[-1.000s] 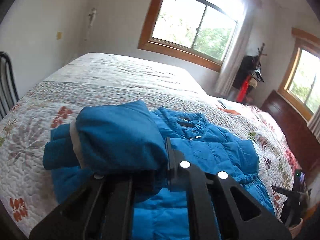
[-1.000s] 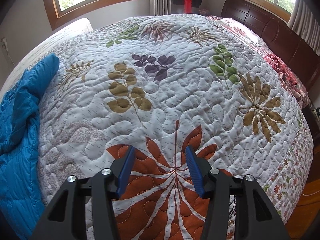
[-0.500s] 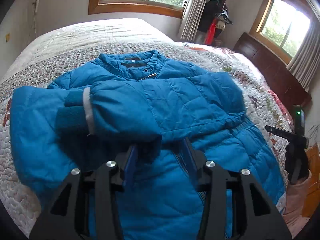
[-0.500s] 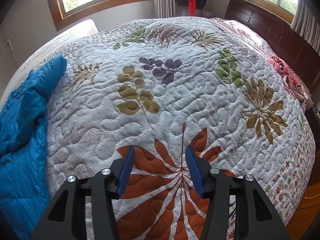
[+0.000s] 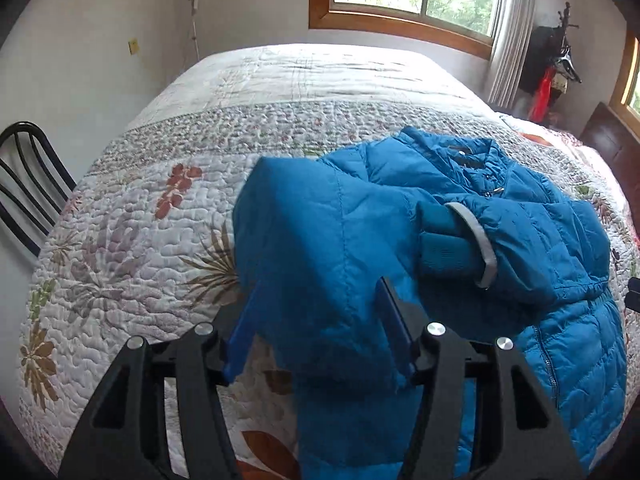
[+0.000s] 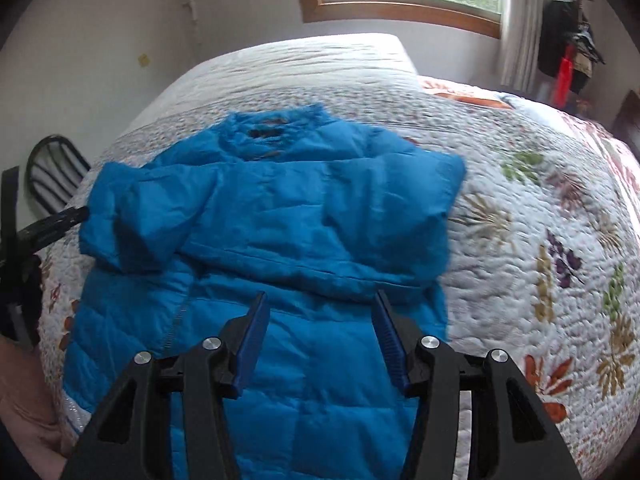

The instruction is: Fold large clothes

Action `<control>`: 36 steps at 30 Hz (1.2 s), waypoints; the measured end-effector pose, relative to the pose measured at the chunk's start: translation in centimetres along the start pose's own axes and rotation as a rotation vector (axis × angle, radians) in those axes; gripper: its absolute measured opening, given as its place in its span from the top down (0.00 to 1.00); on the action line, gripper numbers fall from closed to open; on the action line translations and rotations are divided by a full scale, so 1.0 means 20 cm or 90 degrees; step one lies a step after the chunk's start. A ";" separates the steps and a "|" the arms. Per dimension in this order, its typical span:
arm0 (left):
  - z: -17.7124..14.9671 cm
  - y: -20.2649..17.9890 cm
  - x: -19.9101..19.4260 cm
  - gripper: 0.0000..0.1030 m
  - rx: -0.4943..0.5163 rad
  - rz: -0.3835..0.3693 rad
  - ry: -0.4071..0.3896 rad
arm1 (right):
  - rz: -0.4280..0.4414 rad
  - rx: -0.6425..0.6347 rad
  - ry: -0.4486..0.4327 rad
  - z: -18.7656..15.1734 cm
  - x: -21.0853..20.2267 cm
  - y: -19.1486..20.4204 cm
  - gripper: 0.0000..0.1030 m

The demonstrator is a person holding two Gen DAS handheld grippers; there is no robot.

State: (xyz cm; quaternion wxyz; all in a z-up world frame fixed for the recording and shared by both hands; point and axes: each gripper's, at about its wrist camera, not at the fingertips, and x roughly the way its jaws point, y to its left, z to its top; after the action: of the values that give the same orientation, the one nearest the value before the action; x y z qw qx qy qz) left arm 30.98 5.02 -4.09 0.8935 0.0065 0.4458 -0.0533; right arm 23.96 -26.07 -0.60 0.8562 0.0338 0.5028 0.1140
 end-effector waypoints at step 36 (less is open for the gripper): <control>-0.09 -0.05 0.03 0.43 0.012 -0.065 -0.003 | 0.034 0.082 0.031 0.25 0.27 0.04 1.00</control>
State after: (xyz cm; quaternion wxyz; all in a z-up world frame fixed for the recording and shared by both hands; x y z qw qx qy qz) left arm 29.85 3.97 -5.63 0.8906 -0.0078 0.4428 -0.1031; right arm 30.61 -23.72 -2.60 0.8365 0.0993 0.5285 0.1050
